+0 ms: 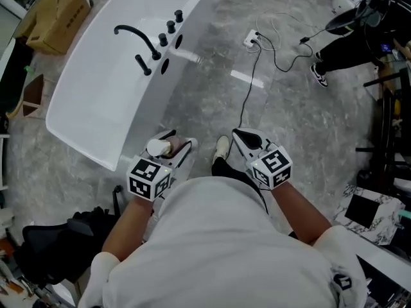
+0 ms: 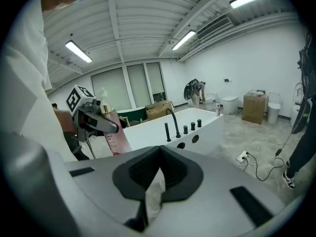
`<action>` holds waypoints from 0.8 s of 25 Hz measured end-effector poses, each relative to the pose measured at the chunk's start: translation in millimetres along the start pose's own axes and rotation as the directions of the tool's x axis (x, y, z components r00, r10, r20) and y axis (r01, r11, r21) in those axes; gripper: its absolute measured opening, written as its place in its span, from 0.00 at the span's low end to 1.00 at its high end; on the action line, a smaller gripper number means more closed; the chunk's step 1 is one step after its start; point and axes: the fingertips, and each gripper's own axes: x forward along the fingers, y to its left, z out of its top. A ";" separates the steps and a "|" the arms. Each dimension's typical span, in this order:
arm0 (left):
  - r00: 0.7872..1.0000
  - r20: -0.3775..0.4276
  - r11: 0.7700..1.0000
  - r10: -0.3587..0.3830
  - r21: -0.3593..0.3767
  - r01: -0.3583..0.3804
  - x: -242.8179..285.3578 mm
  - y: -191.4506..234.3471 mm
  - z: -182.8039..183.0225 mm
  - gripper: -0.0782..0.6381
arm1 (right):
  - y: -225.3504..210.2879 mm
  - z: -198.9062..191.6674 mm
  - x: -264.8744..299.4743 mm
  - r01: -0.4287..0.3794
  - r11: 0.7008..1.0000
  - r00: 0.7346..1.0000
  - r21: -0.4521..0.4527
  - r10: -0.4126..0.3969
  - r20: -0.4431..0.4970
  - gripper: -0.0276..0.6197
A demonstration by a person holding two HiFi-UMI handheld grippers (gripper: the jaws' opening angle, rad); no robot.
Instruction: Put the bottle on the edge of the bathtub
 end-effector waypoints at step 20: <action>0.995 0.022 0.995 0.100 -0.015 -0.100 220.5 115.4 207.4 0.43 | -232.3 51.7 9.0 0.059 0.993 0.996 0.103 -0.065 0.058 0.14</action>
